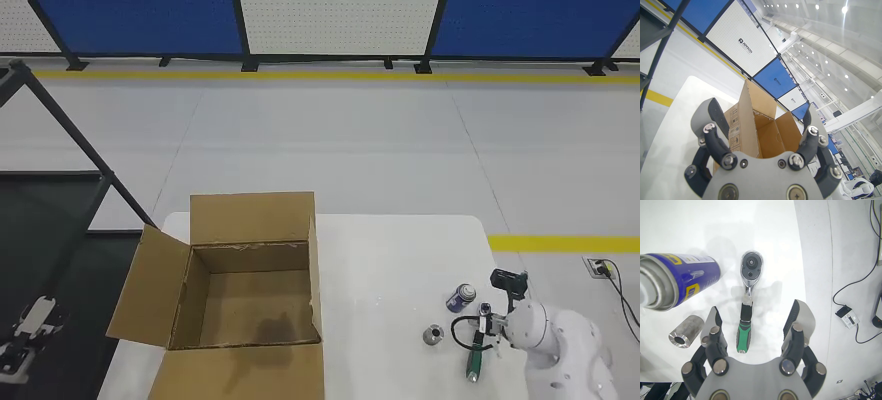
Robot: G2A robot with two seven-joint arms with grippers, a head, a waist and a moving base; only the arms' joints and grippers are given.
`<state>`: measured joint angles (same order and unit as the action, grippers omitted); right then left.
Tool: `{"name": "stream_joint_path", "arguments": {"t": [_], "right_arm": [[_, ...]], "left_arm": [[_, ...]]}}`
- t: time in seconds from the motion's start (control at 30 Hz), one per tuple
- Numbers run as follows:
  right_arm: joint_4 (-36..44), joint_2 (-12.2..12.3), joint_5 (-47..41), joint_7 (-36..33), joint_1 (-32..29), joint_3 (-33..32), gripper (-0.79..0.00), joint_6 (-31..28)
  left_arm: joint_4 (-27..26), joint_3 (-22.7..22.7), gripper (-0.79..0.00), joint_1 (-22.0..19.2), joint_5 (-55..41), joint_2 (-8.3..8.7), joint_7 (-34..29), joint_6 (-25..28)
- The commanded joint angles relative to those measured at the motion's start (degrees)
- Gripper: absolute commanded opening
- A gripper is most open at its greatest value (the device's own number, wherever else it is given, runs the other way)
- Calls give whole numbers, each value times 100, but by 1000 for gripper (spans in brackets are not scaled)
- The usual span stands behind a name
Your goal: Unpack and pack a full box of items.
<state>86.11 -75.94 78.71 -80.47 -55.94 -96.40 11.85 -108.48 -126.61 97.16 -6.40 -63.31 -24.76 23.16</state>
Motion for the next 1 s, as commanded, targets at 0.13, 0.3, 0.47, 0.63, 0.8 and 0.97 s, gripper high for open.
{"name": "stream_joint_path", "arguments": {"t": [0.13,0.3,0.47,0.63,0.8,0.97], "right_arm": [[-75,25,-196,-16,-3,-10,-413,-138],[-131,41,-268,21,-20,27,-419,-148],[-272,56,-332,97,6,69,-422,-148],[-410,67,-364,156,43,143,-422,-111],[-532,87,-394,187,94,172,-434,-106],[-647,103,-435,217,140,211,-459,-101]], "left_arm": [[4,20,0,-17,45,-1,13,-26],[-1,36,0,-28,67,-3,28,-38],[-22,18,0,-9,69,-8,51,-51],[-35,-17,0,12,62,-12,65,-55],[-44,-40,0,25,62,-14,59,-46],[-45,-61,0,38,50,-18,63,-45]]}}
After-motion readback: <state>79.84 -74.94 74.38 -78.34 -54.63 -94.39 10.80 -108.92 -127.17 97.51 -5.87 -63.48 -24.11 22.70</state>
